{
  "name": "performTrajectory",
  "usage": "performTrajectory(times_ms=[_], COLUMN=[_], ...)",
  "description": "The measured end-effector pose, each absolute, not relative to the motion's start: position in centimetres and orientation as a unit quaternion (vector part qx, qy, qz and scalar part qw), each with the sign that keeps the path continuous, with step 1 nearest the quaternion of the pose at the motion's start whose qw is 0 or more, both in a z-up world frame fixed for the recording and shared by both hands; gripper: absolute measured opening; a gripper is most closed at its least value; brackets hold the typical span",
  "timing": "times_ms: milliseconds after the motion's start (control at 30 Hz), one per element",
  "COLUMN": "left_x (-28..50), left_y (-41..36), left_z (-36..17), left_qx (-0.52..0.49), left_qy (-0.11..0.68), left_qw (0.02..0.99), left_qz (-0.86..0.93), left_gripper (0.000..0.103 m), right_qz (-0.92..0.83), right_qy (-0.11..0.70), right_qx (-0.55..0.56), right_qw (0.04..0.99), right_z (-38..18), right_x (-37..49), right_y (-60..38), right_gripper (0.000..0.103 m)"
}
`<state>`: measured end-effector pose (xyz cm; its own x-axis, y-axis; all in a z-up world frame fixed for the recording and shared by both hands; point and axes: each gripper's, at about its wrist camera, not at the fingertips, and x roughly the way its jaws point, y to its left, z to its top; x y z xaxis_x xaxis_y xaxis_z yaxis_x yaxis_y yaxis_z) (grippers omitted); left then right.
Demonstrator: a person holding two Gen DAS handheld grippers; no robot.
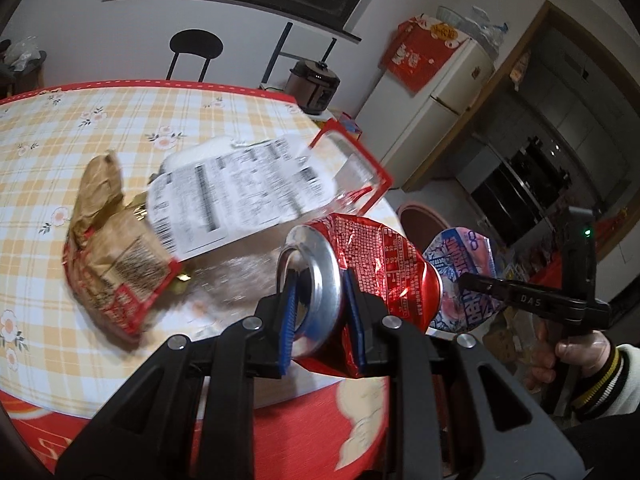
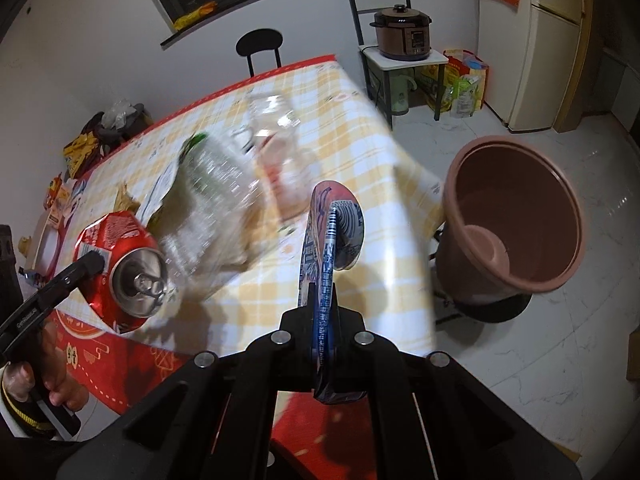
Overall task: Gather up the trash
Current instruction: 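Carry the wrapper into the brown bin and open the right tool while the left tool carries the can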
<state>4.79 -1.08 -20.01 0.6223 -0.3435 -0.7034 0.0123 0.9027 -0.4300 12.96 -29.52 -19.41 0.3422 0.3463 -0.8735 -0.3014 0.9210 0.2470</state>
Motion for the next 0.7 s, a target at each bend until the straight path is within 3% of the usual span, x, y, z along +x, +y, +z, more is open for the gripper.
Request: performTrajectory(times_ms=[333,700], left_x=[9.2,11.9], left_y=[-7.5,-12.9], left_z=[-18.0,-18.1], left_qx=[-0.209,-0.209], left_qy=[0.408,0.410], left_qw=[0.886,0.887], left_qz=[-0.073,-0.036], left_gripper=[0.026,0.026], right_qz=[0.146,0.083], right_qy=[0.527,0.560], right_qx=[0.016,0.037], right_qw=[0.837,0.823], right_z=[-20.6,-25.9], right_x=[21.1,27.2], right_y=[-40.3,-49.8], right_gripper=[0.005,0.005])
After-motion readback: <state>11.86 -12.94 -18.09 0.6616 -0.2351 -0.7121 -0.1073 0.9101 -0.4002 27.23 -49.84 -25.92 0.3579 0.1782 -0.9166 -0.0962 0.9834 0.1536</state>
